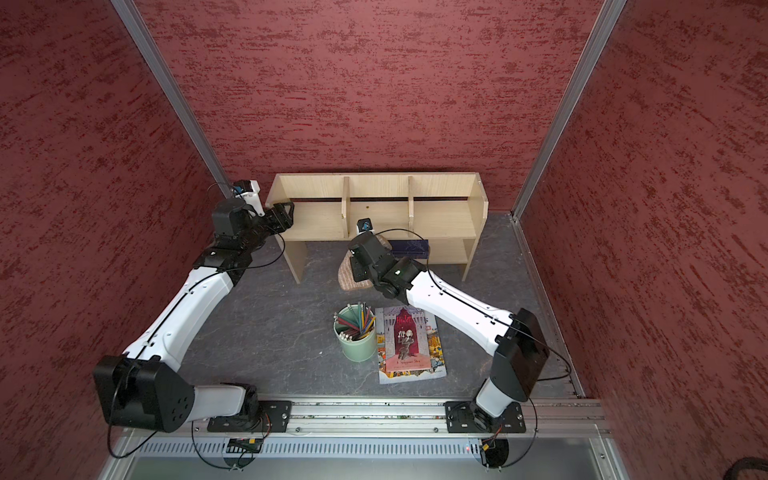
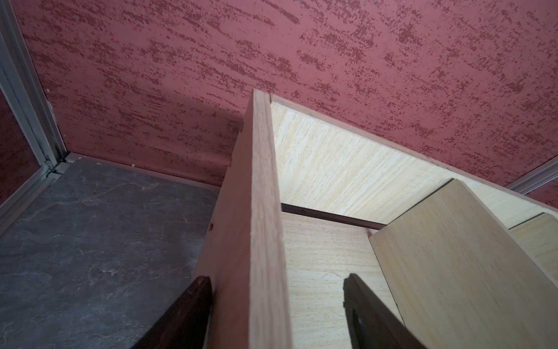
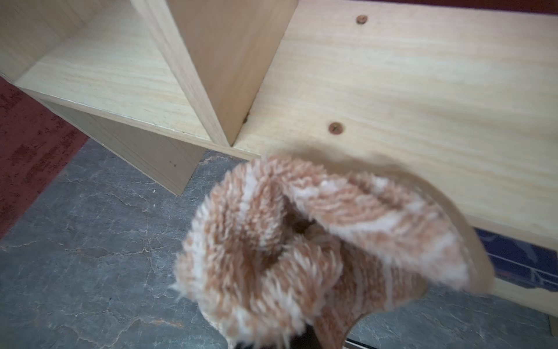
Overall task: Wipe the bookshelf clean with a cloth
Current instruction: Hold the shelf at the center of the board, then wipe the dust from the shelf.
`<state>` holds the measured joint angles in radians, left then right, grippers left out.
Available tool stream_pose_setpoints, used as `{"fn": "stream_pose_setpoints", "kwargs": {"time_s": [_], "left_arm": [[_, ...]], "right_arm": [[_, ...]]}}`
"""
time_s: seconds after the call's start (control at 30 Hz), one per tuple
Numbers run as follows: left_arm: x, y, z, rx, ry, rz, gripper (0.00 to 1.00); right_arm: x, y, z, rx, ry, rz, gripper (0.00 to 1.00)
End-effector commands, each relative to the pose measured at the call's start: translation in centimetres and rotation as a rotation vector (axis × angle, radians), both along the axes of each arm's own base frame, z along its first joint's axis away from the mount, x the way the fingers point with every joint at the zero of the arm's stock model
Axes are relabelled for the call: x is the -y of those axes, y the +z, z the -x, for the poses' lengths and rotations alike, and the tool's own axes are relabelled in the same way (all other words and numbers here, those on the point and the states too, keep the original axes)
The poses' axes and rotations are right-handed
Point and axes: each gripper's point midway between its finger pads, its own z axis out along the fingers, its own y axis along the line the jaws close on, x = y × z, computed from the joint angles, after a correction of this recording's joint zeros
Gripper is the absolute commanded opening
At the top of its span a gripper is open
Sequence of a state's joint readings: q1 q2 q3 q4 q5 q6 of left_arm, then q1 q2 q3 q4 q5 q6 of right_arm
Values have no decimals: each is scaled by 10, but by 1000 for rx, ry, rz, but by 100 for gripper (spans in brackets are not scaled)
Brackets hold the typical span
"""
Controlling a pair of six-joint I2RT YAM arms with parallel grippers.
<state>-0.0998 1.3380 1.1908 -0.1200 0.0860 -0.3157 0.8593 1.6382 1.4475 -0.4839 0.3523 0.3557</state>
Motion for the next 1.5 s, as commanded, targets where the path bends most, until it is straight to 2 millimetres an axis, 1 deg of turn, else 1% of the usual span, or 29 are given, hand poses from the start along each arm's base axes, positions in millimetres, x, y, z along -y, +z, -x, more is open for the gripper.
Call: {"fn": "stream_pose_setpoints", "kwargs": {"time_s": [0.0, 0.07, 0.13, 0.2, 0.3, 0.33, 0.43, 0.5, 0.6, 0.67, 0.7, 0.73, 0.77, 0.8, 0.87, 0.9, 0.97, 1.0, 1.07, 1.13, 1.17, 1.3, 1.33, 1.37, 1.4, 1.43, 1.47], "left_arm": [[2, -6, -3, 25, -30, -34, 63], [2, -10, -3, 23, -27, -37, 56], [2, -11, -3, 29, -27, -35, 52], [2, -11, -3, 34, -29, -35, 48], [2, -15, -4, 31, -29, -41, 44], [1, -17, -4, 30, -26, -46, 43], [0, -26, -4, 20, -13, -57, 39], [3, -29, -4, 21, -15, -68, 38], [7, -32, -4, 22, -26, -77, 35], [10, -33, -4, 20, -36, -73, 32], [10, -32, -5, 21, -35, -72, 31], [11, -31, -4, 23, -35, -69, 29], [11, -30, -4, 24, -35, -69, 27], [10, -29, -4, 25, -31, -67, 25], [9, -27, -5, 27, -29, -64, 15], [8, -27, -4, 27, -27, -62, 12], [7, -27, -5, 26, -23, -55, 7], [8, -27, -5, 25, -27, -50, 5], [9, -27, -5, 26, -32, -48, 1], [9, -28, -5, 23, -33, -50, 0], [10, -28, -4, 25, -32, -51, 0], [11, -28, -3, 29, -44, -54, 0], [12, -29, -3, 26, -48, -54, 0], [12, -29, -4, 25, -52, -54, 0], [13, -30, -4, 23, -57, -54, 0], [14, -31, -4, 18, -61, -54, 0], [14, -31, -4, 18, -64, -55, 0]], "right_arm": [[0, 17, -13, 89, -74, -61, 0], [2, 0, -13, 85, -80, -51, 0], [2, -22, -13, 67, -81, -30, 0], [7, -43, -14, 46, -101, -4, 0], [13, -64, -17, 43, -130, 20, 0], [15, -66, -17, 48, -142, 11, 0], [20, -56, -18, 84, -152, -23, 0], [32, -45, -20, 102, -185, -25, 0], [55, -27, -23, 113, -229, -30, 0], [76, -18, -24, 123, -266, -16, 0], [88, -13, -24, 136, -289, -1, 0], [104, -7, -24, 153, -321, 17, 0], [115, 2, -22, 167, -337, 12, 0], [124, 7, -22, 176, -346, 13, 0], [134, 18, -21, 193, -346, 18, 0], [133, 23, -21, 199, -331, 18, 0], [121, 31, -23, 200, -271, -3, 0], [113, 34, -25, 193, -241, -17, 0], [89, 38, -29, 163, -168, -66, 0], [66, 41, -33, 148, -121, -104, 0], [54, 46, -32, 155, -99, -127, 0], [21, 65, -28, 183, -36, -206, 0], [15, 67, -28, 183, -31, -219, 0], [11, 66, -29, 179, -31, -221, 0], [12, 64, -29, 178, -43, -210, 0], [17, 61, -31, 179, -66, -192, 0], [28, 61, -33, 195, -115, -166, 0]]}}
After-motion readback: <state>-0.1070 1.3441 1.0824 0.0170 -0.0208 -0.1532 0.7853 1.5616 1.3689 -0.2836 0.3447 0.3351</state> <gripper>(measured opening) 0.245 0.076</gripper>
